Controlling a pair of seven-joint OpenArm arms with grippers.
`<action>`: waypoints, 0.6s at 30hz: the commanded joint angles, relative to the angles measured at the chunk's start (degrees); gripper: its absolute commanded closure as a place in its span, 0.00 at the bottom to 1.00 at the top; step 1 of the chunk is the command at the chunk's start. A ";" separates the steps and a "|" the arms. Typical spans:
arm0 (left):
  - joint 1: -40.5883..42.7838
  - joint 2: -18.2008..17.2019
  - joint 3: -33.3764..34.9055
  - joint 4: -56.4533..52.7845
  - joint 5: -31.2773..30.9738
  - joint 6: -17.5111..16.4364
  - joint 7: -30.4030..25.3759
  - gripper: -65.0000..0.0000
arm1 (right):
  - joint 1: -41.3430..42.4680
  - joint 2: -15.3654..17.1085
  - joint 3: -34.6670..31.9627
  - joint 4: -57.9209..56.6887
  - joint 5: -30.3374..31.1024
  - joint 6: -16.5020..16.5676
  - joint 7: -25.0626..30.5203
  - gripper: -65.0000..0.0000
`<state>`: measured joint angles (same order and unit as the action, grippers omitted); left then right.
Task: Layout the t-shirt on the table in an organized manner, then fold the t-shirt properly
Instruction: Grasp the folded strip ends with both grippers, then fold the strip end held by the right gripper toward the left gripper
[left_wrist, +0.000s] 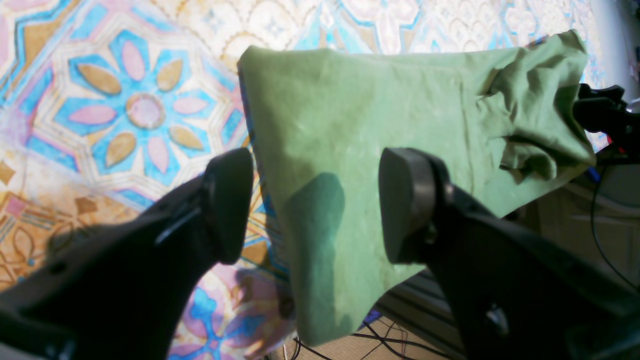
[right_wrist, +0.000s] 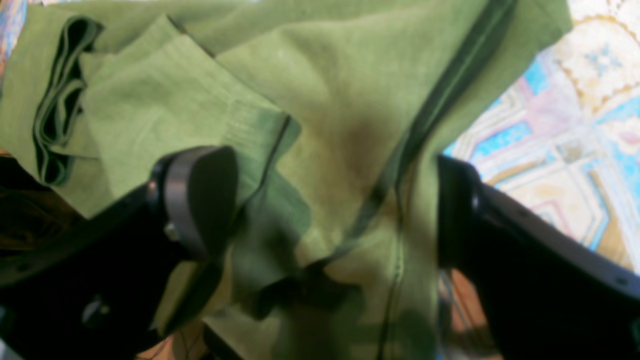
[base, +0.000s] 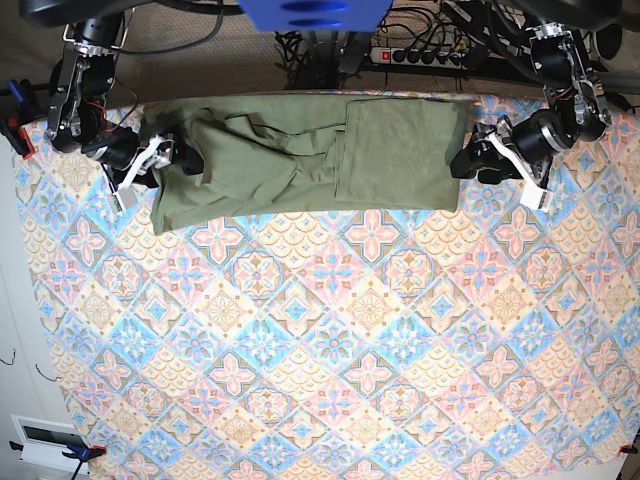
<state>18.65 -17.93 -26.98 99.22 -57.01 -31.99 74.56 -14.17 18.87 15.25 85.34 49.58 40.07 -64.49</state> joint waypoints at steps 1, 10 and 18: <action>-0.41 -0.66 -0.31 0.96 -1.32 -0.41 -0.76 0.41 | -0.55 0.34 -0.78 0.15 -0.84 -0.07 -2.28 0.17; -1.38 -0.66 -0.40 0.96 -1.40 -0.41 -0.76 0.41 | -1.08 0.16 -4.65 0.15 -0.75 -0.07 -2.19 0.32; -1.73 -0.66 -0.49 0.96 -1.40 -0.41 -0.76 0.41 | 2.00 0.16 -3.33 0.07 -1.01 -0.07 -2.10 1.00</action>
<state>17.10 -17.93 -27.05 99.22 -57.10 -31.97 74.74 -12.80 18.15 11.57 84.84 48.84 40.05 -67.05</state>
